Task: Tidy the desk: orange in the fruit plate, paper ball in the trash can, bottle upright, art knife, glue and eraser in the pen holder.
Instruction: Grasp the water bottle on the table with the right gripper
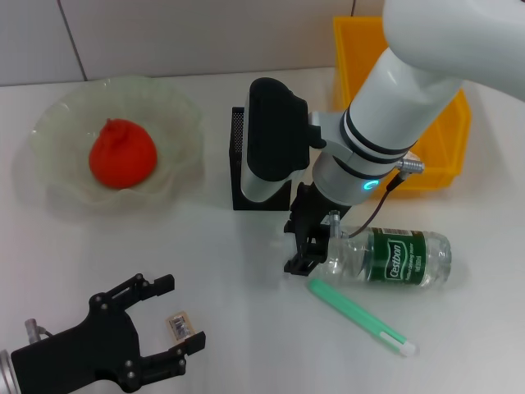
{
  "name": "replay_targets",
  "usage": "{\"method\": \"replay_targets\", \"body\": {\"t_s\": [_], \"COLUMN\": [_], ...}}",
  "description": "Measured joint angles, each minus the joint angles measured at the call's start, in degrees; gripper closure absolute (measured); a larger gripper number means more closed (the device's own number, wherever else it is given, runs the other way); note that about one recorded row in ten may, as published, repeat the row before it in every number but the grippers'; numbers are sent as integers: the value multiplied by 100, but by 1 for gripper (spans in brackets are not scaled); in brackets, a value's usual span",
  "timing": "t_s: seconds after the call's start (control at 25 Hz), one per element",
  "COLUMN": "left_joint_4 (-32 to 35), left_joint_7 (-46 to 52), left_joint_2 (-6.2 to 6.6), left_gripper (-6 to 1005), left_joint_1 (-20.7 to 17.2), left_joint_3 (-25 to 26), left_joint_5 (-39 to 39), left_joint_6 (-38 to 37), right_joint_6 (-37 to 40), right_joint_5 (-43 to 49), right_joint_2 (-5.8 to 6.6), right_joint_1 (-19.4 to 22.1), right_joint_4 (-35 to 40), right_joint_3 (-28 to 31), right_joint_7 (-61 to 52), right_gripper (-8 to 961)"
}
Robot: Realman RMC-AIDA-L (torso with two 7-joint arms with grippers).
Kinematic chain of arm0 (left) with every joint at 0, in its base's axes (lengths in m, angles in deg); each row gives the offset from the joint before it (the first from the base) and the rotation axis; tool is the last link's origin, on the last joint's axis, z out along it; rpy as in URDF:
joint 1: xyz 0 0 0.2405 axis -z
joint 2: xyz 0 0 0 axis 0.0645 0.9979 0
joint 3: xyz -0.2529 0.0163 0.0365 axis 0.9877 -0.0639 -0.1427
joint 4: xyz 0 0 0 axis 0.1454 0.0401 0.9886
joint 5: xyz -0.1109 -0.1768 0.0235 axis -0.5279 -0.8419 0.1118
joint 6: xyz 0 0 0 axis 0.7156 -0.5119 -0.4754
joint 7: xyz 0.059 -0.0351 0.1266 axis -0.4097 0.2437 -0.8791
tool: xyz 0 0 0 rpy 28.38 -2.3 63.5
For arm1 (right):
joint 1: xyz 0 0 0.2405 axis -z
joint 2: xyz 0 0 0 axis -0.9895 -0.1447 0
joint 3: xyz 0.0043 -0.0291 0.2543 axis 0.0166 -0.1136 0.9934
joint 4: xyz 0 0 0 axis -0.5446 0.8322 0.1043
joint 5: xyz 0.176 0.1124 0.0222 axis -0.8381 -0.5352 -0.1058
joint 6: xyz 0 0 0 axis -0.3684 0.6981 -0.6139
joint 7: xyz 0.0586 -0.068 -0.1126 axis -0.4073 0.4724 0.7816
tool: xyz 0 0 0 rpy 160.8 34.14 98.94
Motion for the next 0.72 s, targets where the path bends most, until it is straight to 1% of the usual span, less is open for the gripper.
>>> {"method": "replay_targets", "body": {"t_s": [0.16, 0.52, 0.72], "left_joint_4": [0, 0, 0], "left_joint_7": [-1, -2, -2], "left_joint_2": [0, 0, 0], "left_gripper": [158, 159, 159], "left_joint_1": [0, 22, 26], "left_joint_3": [-1, -17, -12], "left_joint_5": [0, 0, 0], "left_joint_6": [2, -5, -16], "right_joint_6": [0, -21, -85], "right_joint_5": [0, 0, 0], "right_joint_2": [0, 0, 0], "right_joint_1": [-11, -15, -16], "right_joint_4": [-5, -33, -42], "right_joint_3": [-3, -20, -154], "right_joint_7": [-11, -14, -36], "right_gripper": [349, 347, 352]}}
